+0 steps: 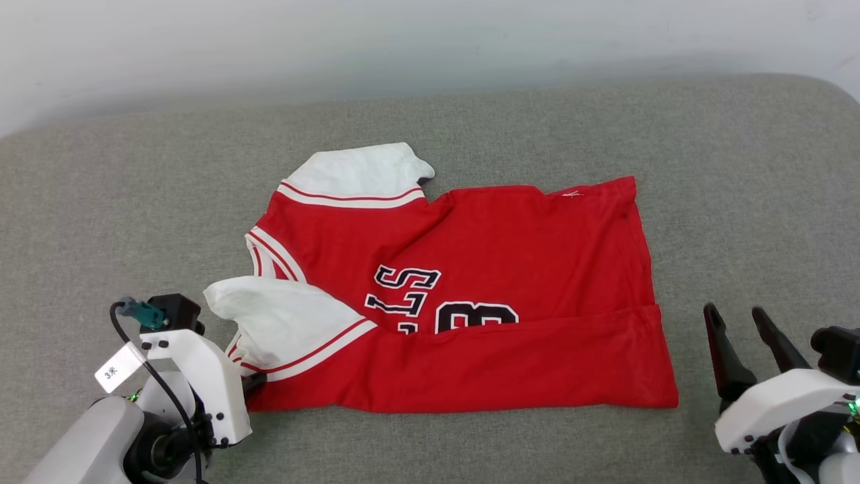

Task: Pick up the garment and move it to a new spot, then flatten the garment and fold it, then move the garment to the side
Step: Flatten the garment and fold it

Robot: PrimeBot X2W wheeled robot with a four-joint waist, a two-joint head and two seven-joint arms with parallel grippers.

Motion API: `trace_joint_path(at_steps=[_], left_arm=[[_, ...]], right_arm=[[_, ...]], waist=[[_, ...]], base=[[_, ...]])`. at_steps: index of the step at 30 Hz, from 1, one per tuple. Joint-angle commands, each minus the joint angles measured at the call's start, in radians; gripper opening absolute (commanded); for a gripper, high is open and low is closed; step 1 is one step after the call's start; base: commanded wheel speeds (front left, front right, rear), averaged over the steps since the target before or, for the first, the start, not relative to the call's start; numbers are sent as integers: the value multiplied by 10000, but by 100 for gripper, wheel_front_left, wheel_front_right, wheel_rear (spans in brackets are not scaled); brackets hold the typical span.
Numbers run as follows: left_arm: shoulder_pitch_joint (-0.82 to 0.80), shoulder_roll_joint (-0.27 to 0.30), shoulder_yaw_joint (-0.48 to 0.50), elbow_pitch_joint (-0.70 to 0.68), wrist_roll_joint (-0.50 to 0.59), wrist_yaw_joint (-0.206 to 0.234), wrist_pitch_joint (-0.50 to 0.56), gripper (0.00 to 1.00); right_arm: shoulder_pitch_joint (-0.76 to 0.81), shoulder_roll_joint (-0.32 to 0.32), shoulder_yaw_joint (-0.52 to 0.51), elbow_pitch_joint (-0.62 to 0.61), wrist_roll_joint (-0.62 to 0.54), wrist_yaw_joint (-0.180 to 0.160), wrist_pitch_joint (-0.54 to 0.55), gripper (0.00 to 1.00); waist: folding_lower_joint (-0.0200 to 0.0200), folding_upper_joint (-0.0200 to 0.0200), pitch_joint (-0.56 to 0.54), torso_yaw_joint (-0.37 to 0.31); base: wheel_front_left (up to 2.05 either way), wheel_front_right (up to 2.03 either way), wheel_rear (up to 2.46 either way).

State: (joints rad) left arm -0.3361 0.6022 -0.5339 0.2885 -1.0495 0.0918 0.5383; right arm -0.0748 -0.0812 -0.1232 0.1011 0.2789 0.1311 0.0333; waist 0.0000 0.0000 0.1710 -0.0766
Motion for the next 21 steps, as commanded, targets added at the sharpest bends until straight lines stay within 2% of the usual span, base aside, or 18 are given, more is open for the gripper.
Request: trace_joint_path(at_steps=[1, 6, 11, 15, 21], left_arm=[[20, 22, 25, -131, 80, 20, -145, 0], [261, 218, 149, -836, 286, 266, -520, 0], [343, 362, 201, -1549, 366, 546, -500, 0], [324, 399, 233, -1920, 450, 692, -563, 0], [228, 436, 289, -2188, 510, 796, -625, 0]], right_arm=[[140, -201, -99, 127, 193, -9, 476, 100], [313, -793, -26, 309, 691, -9, 2706, 100], [261, -1163, 547, 77, 1201, -9, 4564, 100], [-79, -1288, 999, 70, 1414, -9, 5355, 100], [-632, -1446, 1786, 880, 1740, -9, 6244, 100]], waist=[[0, 0, -88, 48], [0, 0, -252, 127], [0, 0, -81, 241], [0, 0, 171, 294], [0, 0, 576, 348]], base=[[0, 0, 0], [0, 0, 0], [0, 0, 0], [0, 0, 0], [0, 0, 0]])
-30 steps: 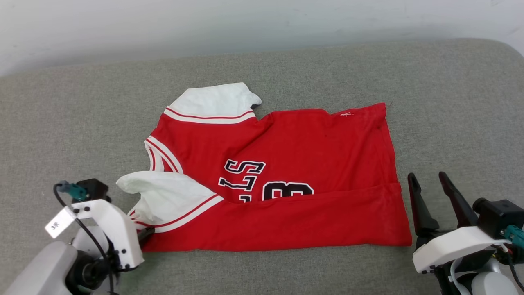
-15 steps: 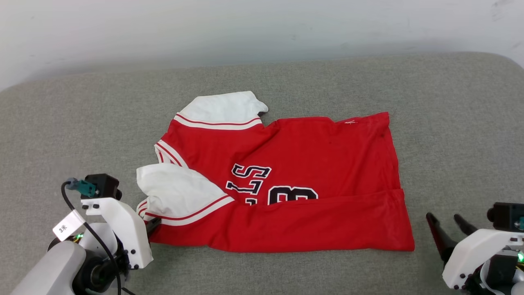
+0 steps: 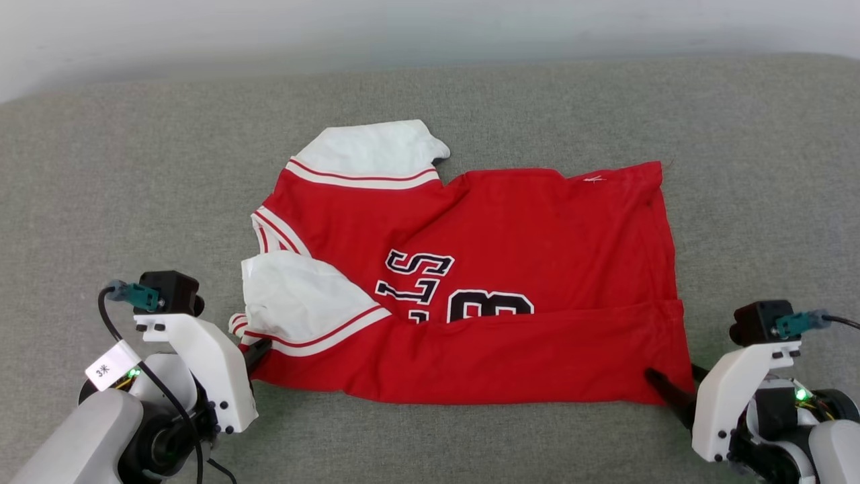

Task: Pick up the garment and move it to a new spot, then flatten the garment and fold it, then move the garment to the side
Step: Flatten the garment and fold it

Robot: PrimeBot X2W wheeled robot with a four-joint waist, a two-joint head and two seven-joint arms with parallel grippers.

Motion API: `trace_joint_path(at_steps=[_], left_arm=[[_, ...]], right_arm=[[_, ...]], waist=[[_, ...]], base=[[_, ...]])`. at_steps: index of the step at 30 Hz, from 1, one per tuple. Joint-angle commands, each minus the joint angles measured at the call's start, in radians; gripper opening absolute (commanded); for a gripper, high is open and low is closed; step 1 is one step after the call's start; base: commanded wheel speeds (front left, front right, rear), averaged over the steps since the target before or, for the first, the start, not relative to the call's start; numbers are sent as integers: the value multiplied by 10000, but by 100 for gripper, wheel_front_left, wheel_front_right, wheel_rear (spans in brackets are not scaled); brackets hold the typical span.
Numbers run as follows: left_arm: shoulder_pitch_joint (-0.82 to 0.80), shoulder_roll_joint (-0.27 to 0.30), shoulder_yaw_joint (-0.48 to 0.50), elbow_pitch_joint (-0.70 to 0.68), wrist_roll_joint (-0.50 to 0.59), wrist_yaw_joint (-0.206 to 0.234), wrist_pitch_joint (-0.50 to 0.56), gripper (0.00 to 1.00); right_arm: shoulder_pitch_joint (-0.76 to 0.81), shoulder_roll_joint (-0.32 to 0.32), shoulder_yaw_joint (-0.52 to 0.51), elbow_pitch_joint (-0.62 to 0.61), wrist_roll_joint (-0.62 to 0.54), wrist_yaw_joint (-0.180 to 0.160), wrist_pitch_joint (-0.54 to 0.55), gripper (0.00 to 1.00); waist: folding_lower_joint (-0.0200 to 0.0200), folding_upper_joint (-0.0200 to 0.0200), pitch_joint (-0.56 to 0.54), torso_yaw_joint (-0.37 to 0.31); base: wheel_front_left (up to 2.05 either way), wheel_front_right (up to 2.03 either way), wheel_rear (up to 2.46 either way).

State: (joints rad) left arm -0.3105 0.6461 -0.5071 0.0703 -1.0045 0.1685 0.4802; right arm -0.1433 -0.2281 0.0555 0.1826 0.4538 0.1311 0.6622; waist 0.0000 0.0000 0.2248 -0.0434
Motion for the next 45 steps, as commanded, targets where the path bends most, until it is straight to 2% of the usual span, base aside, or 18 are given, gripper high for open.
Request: trace_joint_path(at_steps=[1, 2, 3, 4, 5, 6, 13, 19, 27, 35, 40, 45], left_arm=[[-61, -4, 23, -18, 66, 23, -60, 0], [-91, 0, 27, -38, 77, 16, -65, 0], [-127, -9, 33, -44, 74, 5, -86, 0], [-136, -16, 42, -40, 67, -2, -96, 0], [-138, -3, 60, -39, 87, 11, -119, 0], [-139, 16, 66, -39, 107, 18, -178, 0], [51, 229, 162, -298, 395, 59, -618, 0], [598, 358, 126, -621, 512, 205, -884, 0], [2101, 631, 241, -1243, 222, 849, -1025, 0], [3711, 904, 494, -1721, -209, 1475, -1153, 0], [4172, 626, 476, -1449, -517, 1465, -1297, 0], [4080, 103, 295, -776, -681, 1196, -1443, 0]], right_arm=[[13, 12, 159, 192, 40, -9, 110, 100], [-68, 6, 294, 295, 83, -7, 222, 100], [-112, 19, 380, 390, 162, -7, 278, 82], [-137, 34, 476, 488, 190, -7, 337, 40], [-201, 40, 570, 556, 233, -6, 369, 16], [-261, 65, 648, 615, 318, -6, 397, 0], [-850, -404, 656, 503, 310, -13, 187, 0], [-674, -592, 635, 119, 300, -12, 81, 0], [406, -654, 845, -418, 531, -12, 321, 0], [1670, -648, 741, -988, 771, -10, 446, 0], [2336, -314, 377, -926, 731, -10, 325, 0], [2753, 143, -18, -542, 691, -10, -51, 0]], waist=[[0, 0, 91, 32], [0, 0, 151, 49], [0, 0, 197, 64], [0, 0, 227, 66], [0, 0, 261, 58], [0, 0, 284, 46], [0, 0, 110, -37], [0, 0, -599, -62], [0, 0, -1699, -49], [0, 0, -2218, 146], [0, 0, -2196, 283], [0, 0, -2095, 329]], base=[[0, 0, 0], [0, 0, 0], [0, 0, 0], [0, 0, 0], [0, 0, 0], [0, 0, 0], [0, 0, 0], [0, 0, 0], [0, 0, 0], [0, 0, 0], [0, 0, 0], [0, 0, 0]])
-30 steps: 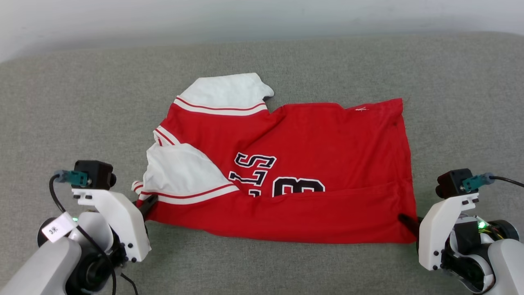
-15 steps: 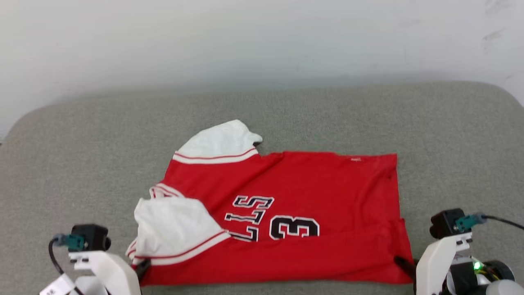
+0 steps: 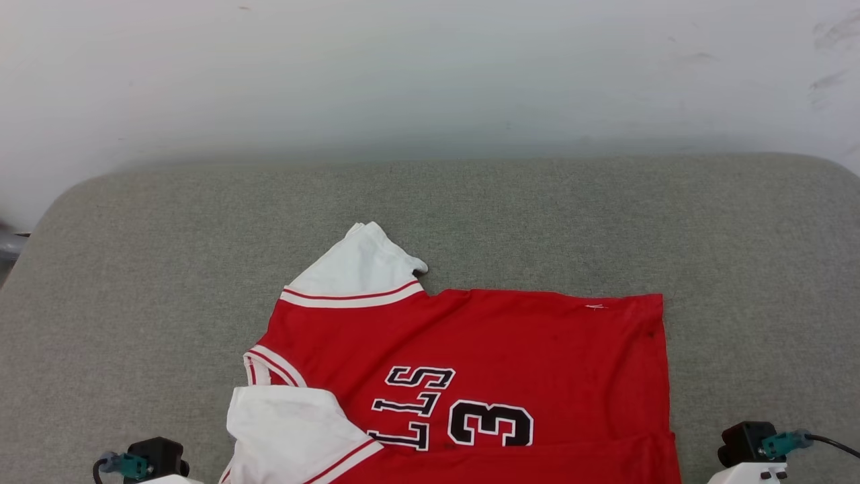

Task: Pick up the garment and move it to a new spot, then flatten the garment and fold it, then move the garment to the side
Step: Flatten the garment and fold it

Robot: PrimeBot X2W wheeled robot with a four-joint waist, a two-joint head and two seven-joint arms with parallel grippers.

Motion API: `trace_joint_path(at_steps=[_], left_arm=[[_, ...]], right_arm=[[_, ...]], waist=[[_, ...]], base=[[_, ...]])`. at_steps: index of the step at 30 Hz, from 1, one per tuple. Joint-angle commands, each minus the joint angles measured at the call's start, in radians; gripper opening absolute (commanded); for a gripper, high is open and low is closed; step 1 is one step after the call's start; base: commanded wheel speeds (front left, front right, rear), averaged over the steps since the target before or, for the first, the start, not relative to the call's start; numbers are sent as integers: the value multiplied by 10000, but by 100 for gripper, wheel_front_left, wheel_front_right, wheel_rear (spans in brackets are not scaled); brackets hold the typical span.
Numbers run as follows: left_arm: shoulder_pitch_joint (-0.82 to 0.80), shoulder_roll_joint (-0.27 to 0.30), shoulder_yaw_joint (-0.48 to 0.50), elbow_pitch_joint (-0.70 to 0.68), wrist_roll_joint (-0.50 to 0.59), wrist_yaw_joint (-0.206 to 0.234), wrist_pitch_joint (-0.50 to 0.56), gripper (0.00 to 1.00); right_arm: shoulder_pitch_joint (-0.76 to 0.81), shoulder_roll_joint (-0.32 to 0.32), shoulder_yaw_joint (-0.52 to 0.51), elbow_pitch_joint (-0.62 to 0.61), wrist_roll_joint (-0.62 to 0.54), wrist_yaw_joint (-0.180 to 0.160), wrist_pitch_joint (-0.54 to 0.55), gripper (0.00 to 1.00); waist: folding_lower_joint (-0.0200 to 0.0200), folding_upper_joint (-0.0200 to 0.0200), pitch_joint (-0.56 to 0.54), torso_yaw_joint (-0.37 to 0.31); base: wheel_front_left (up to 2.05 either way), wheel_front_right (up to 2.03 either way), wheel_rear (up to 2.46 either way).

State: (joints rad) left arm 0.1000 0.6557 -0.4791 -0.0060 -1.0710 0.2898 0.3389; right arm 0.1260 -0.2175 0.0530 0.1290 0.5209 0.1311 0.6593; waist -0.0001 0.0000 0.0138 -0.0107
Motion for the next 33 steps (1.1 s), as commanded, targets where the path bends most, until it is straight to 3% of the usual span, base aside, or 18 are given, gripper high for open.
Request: trace_joint_path(at_steps=[1, 2, 3, 4, 5, 10, 17, 26, 33], left_arm=[[-139, -86, 30, 151, -4, -87, -136, 0], [-225, -186, 30, 309, -19, -126, -186, 0], [-291, -286, 9, 426, -57, -182, -214, 3], [-371, -360, 27, 537, -49, -254, -289, 38], [-460, -398, 57, 650, -4, -241, -362, 100], [-802, -395, 145, 891, 298, -347, -774, 100], [-1551, -329, 310, 729, 1183, -256, -1836, 100], [-2977, -552, 417, 869, 2387, -128, -3246, 100], [-5271, -627, 278, 1752, 2947, -786, -3328, 100]], right_arm=[[69, 85, -17, 71, 27, -9, -163, 15], [95, 117, -33, 158, 17, -9, -322, 38], [67, 156, -30, 184, -2, -9, -550, 100], [-10, 203, -46, 166, -50, -9, -833, 100], [-90, 252, -64, 145, -86, -9, -1129, 100], [-362, 446, -186, -127, -331, -9, -2830, 100], [-746, 921, -911, -864, -1683, -9, -5134, 100], [-1432, 1332, -1141, -1812, -2911, -9, -6046, 100], [-2395, 1564, -1110, -2660, -3525, -9, -6448, 100]], waist=[[1, 0, 37, 3], [1, 0, 57, 10], [1, 0, 72, 11], [1, 0, 80, 3], [1, 0, 82, -7], [1, 0, 22, -50], [1, 0, 11, -122], [1, 0, 915, -445], [1, 0, 2484, -1047]], base=[[0, 0, 0], [0, 0, 0], [0, 0, 0], [0, 0, 0], [0, 0, 0], [0, 0, 0], [0, 0, 0], [0, 0, 0], [0, 0, 0]])
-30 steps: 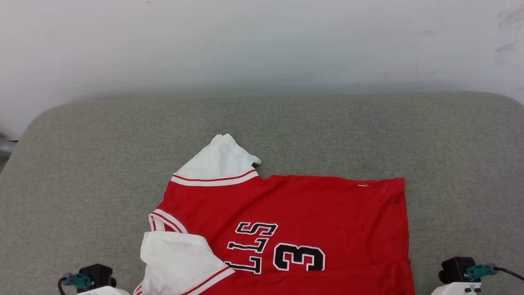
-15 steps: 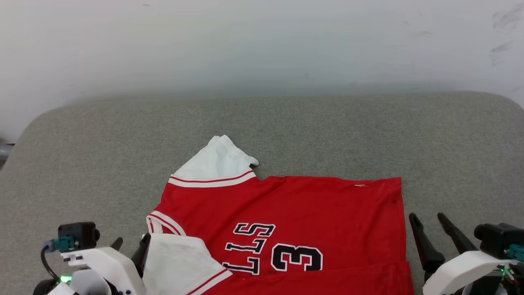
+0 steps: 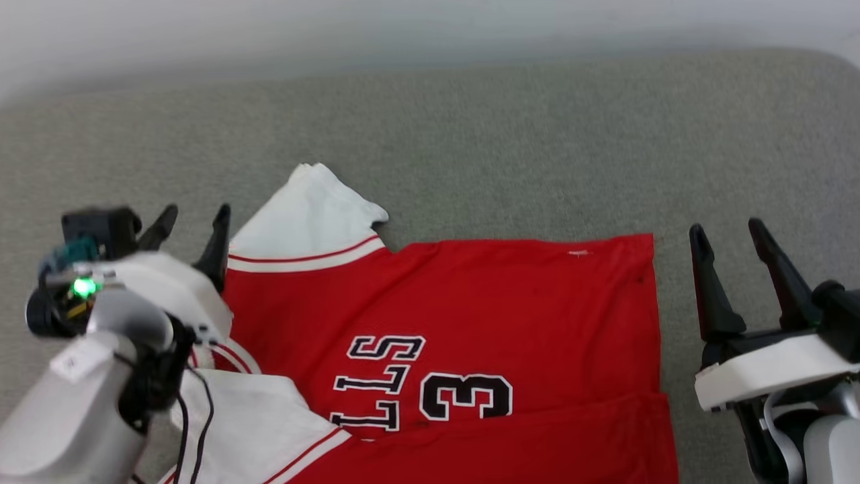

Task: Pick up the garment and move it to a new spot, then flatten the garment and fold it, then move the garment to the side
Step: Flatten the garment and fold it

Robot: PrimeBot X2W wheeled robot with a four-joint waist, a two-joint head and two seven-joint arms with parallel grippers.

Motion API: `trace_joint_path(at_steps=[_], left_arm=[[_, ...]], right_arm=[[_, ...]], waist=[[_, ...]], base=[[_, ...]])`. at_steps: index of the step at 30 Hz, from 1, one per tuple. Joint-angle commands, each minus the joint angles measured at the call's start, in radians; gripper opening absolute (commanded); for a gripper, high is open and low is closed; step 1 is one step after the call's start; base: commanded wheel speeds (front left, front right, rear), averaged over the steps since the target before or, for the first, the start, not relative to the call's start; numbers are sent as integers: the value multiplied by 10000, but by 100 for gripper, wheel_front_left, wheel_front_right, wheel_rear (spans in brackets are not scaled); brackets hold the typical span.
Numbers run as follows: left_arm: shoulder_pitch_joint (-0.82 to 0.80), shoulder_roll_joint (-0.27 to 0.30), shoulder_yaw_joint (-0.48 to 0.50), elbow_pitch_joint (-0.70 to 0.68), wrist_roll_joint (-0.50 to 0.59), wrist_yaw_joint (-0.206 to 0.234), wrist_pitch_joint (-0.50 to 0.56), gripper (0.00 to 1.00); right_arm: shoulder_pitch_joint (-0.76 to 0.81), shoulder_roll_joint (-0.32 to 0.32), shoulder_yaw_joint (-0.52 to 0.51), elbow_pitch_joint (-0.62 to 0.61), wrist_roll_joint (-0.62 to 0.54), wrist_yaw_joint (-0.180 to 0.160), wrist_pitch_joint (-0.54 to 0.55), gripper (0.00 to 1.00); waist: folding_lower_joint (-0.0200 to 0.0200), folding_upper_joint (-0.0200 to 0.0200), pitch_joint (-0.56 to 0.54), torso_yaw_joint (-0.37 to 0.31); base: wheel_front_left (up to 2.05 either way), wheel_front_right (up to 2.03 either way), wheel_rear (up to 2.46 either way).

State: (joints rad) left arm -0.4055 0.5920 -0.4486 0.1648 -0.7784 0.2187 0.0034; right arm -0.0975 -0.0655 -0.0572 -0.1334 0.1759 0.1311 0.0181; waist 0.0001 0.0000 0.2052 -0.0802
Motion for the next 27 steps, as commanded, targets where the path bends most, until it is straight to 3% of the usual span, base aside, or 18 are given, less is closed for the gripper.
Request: trace_joint_path(at_steps=[1, 10, 15, 20, 26, 27], left_arm=[[-517, -9, -48, 222, -125, -245, 282, 100], [-3202, 516, -386, 1721, -923, -1745, 3209, 100], [-4255, 759, -696, 2312, -1399, -2259, 5217, 100], [-4721, 953, -925, 2827, -1801, -2377, 6873, 100], [-4592, 1029, -1555, 3460, -1864, -2119, 8598, 100], [-4558, 954, -1589, 3518, -1974, -2070, 8783, 38]], right_arm=[[-261, 62, 36, -116, -104, -9, -52, 100], [-925, 158, 404, -3, -92, -9, -383, 100], [-1047, 162, 532, 365, 170, -10, -667, 100], [-1063, 165, 640, 740, 497, -9, -908, 100], [-1069, 165, 786, 1088, 823, -9, -999, 100], [-1090, 165, 817, 1151, 869, -9, -964, 100]], waist=[[-1, 0, 773, -442], [-1, 0, 1904, -1280], [-1, 0, 2239, -1687], [-1, 0, 2371, -2035], [-1, 0, 2480, -2221], [-1, 0, 2509, -2233]], base=[[0, 0, 0], [0, 0, 0], [0, 0, 0], [0, 0, 0], [0, 0, 0], [0, 0, 0]])
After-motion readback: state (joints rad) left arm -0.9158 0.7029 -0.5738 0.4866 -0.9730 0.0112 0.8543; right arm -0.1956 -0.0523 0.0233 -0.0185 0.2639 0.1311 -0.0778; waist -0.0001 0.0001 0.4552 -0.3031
